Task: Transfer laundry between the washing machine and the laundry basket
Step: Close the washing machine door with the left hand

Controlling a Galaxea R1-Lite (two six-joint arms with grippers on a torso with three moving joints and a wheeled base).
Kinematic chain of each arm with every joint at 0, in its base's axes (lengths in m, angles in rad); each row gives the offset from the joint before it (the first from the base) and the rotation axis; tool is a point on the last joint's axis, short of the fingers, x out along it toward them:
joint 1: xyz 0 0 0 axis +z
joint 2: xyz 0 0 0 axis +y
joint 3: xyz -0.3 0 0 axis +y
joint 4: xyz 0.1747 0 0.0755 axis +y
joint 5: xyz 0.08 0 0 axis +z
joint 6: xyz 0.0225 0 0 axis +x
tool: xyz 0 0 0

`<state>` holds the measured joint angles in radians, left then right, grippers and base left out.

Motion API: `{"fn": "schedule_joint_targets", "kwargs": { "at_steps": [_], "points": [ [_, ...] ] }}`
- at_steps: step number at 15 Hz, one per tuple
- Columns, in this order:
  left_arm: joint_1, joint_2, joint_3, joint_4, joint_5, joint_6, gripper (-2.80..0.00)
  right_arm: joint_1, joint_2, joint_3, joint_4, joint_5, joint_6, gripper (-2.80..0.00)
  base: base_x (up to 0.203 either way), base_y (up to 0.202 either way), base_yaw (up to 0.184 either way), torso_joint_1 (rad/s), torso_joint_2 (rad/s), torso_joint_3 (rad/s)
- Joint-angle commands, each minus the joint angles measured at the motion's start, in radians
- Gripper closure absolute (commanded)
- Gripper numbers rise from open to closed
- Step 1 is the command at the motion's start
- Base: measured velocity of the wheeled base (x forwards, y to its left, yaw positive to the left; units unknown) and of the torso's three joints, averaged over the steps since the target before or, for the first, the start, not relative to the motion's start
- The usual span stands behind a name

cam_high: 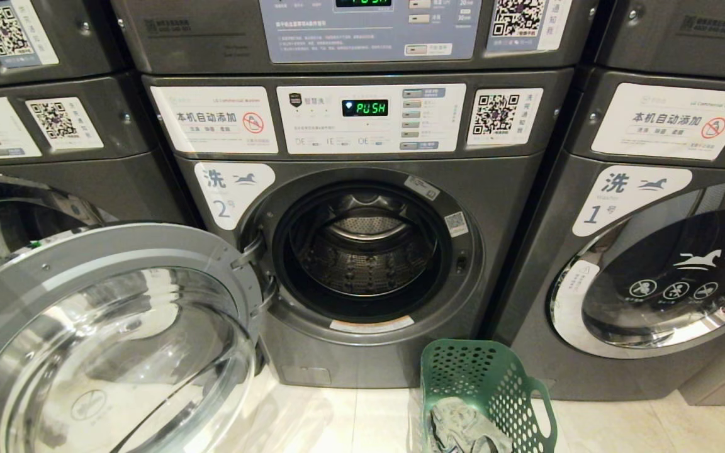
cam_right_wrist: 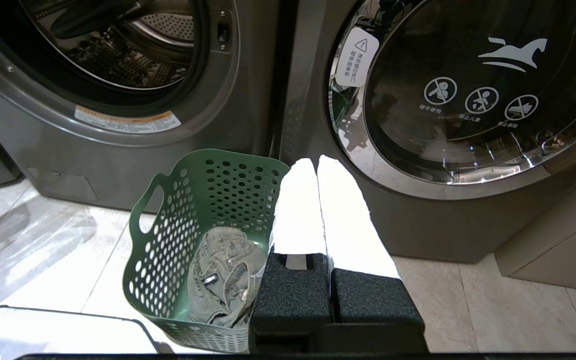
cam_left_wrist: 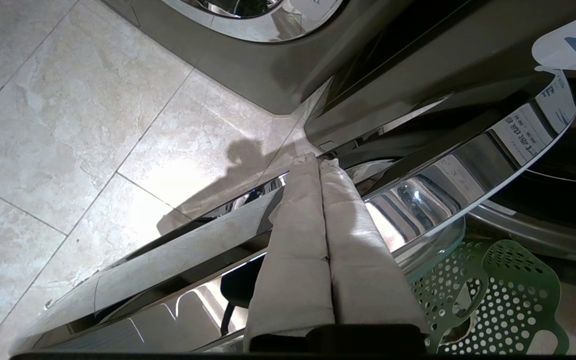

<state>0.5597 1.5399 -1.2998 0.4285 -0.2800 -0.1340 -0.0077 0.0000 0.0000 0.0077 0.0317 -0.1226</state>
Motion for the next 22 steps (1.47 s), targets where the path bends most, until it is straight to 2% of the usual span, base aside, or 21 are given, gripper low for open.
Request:
{"fn": "schedule_joint_targets", "kwargs": {
  "at_steps": [1, 13, 19, 22],
  "points": [
    [-0.014, -0.021, 0.004, 0.004, -0.002, -0.001, 0.00, 0.000, 0.002, 0.000, 0.000, 0.001, 0.000, 0.00, 0.000, 0.000, 0.000, 0.000, 0.00, 0.000],
    [-0.034, -0.035, 0.044, 0.001, -0.002, -0.001, 0.00, 0.000, 0.002, 0.000, 0.000, 0.001, -0.002, 0.00, 0.000, 0.000, 0.000, 0.000, 0.00, 0.000],
    [-0.034, -0.032, 0.059, -0.002, -0.002, -0.001, 0.00, 0.000, 0.002, 0.000, 0.000, 0.001, -0.001, 0.00, -0.153, 0.000, 0.001, 0.003, 0.00, 0.004],
    [-0.034, -0.025, 0.060, -0.002, -0.002, -0.001, 0.00, 0.000, 0.002, 0.000, 0.000, 0.001, -0.002, 0.00, -0.025, 0.000, -0.001, -0.006, 0.00, 0.001]
  ]
}}
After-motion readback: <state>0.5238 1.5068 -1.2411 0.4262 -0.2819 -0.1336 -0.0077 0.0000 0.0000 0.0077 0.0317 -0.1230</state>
